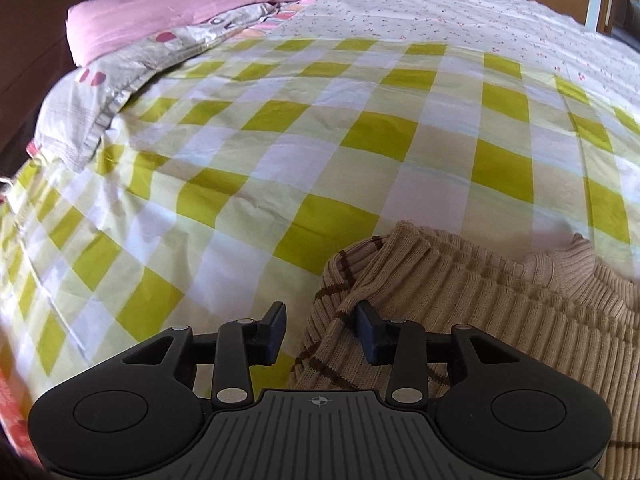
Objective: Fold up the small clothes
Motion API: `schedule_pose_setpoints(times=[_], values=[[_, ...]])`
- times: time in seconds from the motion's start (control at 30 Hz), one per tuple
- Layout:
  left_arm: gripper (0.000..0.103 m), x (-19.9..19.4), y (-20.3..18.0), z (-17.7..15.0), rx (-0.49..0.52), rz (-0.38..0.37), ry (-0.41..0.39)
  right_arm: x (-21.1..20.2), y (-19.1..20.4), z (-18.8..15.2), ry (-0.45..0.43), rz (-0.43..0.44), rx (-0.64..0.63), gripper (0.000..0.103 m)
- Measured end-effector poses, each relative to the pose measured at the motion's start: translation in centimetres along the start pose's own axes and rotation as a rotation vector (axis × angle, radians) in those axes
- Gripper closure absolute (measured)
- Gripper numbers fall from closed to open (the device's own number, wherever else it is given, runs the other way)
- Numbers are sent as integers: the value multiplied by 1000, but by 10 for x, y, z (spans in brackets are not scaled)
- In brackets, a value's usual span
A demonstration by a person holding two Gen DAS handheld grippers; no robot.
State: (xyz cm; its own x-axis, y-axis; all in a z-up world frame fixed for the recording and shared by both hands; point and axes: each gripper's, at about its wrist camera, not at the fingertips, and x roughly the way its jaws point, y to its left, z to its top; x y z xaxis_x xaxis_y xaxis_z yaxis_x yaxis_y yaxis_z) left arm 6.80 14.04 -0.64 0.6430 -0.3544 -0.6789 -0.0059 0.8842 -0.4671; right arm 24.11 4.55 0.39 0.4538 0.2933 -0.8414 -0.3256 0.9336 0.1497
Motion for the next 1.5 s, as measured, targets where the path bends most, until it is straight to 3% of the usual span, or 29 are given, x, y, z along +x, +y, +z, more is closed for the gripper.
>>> schedule_pose_setpoints(times=[0.13, 0.23, 0.4, 0.47, 0.7, 0.93, 1.03, 1.13, 1.2, 1.3, 1.5], values=[[62, 0, -2, -2, 12, 9, -1, 8, 10, -1, -6, -71, -71, 64], [58, 1, -3, -4, 12, 11, 3, 9, 12, -3, -15, -105, -108, 75], [56, 1, 0, -5, -33, 1, -10, -2, -4, -4, -35, -37, -49, 88], [58, -1, 2, -5, -48, -4, -18, -10, -11, -4, -48, -7, -17, 89], [84, -8, -5, -10, -65, -19, -59, -50, -37, -6, -118, 111, 64, 90], [87, -25, -30, -10, -30, -71, -123, -100, -79, -14, -191, 210, 157, 90], [87, -31, -37, -14, 7, -15, -162, -111, -92, -17, -208, 225, 183, 90], [74, -46, -47, -22, 106, 48, -244, -118, -100, -22, -222, 239, 195, 90], [54, -51, -55, -28, 165, 76, -283, -120, -105, -25, -227, 248, 205, 90], [49, -49, -60, -36, 239, 122, -302, -121, -109, -29, -227, 260, 221, 90], [48, -31, -57, -39, 228, 164, -256, -121, -113, -30, -226, 273, 236, 90]])
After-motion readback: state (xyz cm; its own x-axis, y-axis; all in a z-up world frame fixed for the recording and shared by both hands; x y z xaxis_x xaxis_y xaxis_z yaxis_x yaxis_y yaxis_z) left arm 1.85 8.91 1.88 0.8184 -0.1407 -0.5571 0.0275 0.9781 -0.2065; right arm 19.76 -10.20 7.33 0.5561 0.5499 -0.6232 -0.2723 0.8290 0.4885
